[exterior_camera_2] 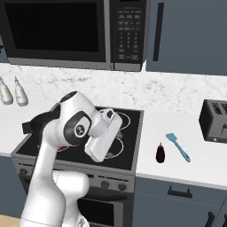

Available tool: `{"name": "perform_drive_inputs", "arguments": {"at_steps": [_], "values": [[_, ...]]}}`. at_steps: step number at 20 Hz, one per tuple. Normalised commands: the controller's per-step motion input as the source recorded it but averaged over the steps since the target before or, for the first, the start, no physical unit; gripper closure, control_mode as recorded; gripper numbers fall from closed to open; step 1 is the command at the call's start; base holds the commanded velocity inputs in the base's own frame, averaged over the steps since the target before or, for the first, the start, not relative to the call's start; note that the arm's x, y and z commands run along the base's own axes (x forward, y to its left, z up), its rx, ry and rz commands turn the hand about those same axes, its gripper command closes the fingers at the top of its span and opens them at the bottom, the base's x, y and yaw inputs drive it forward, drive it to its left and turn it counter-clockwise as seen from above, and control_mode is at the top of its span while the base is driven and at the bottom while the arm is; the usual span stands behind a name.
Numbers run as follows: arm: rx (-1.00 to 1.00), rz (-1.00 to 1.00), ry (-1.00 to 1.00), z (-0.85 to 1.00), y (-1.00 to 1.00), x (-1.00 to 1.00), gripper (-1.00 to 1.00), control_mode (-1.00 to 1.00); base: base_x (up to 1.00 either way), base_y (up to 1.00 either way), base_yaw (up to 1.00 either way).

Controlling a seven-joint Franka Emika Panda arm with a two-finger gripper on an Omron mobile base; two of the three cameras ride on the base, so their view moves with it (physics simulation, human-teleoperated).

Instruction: Put the eggplant and squash in the pot. Retrieve the spatula and lightly stir the vegetables in the pot.

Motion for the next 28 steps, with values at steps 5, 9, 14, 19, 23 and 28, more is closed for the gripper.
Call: {"name": "perform_drive_inputs", "arguments": {"at_steps": [5, 9, 14, 19, 23, 28], "values": [[0.14, -0.38, 0.00, 0.00, -1.00, 0.59, -1.00, -1.00, 0.00, 0.00, 0.00], [0.27, -0.37, 0.00, -0.01, -0.92, 0.77, -1.00, -1.00, 0.00, 0.00, 0.00], [0.33, -0.45, 0.00, -0.34, -0.42, 0.98, -1.00, -1.00, 0.00, 0.00, 0.00], [0.23, -0.47, 0.00, -0.94, -0.04, 0.90, -1.00, -1.00, 0.00, 0.00, 0.00], [0.01, -0.36, 0.00, -0.77, -0.21, 0.33, -1.00, -1.00, 0.00, 0.00, 0.00], [0.01, -0.18, 0.00, -0.39, -0.31, 0.09, -1.00, -1.00, 0.00, 0.00, 0.00]]}}
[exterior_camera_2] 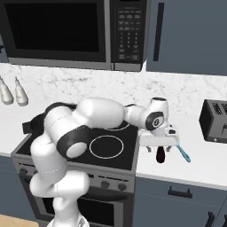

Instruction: Put the eggplant and squash in the pot. Retrieve the spatula and lightly stir the vegetables in the pot.

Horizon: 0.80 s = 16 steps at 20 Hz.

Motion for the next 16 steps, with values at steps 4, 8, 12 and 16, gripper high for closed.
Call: {"name": "perform_drive_inputs", "arguments": {"at_steps": [4, 8, 12, 16], "values": [[0.02, -0.09, 0.00, -0.49, -0.22, 0.00, -1.00, -1.00, 0.00, 0.00, 0.00], [0.02, -0.04, -0.01, -0.58, 0.00, 0.25, -1.00, -1.00, 0.00, 0.00, 0.00], [0.00, -0.01, -0.05, -0.43, 0.00, 0.29, -1.00, -1.00, 0.00, 0.00, 0.00], [0.00, 0.00, -0.05, -0.34, 0.00, 0.31, -1.00, -1.00, 0.00, 0.00, 0.00]]}}
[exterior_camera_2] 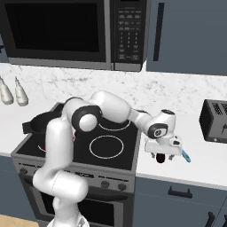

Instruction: Put the eggplant and squash in the pot. Retrieve the spatula and lightly stir the vegetables in the pot.

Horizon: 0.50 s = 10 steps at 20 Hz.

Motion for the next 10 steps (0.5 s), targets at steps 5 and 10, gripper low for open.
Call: {"name": "perform_drive_inputs", "arguments": {"at_steps": [5, 10], "values": [[0.00, 0.00, -0.08, -0.30, 0.02, -0.01, 1.00, -1.00, 0.00, 0.00, 0.00], [0.00, 0.00, -0.12, -0.10, 0.24, -0.35, 1.00, -1.00, 0.00, 0.00, 0.00]]}}
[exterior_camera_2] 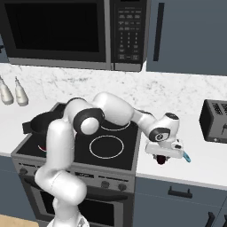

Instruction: Put the eggplant and squash in the pot. Retrieve the spatula and lightly stir the vegetables in the pot.

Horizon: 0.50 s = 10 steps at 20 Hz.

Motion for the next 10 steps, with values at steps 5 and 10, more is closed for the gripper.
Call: {"name": "perform_drive_inputs", "arguments": {"at_steps": [5, 10], "values": [[-0.12, 0.08, -0.27, 0.79, 0.62, -0.82, 1.00, -1.00, 0.00, 0.00, 0.00], [-0.32, 0.29, -0.21, 1.00, 1.00, -0.75, 1.00, -1.00, 0.00, 0.00, 0.00]]}}
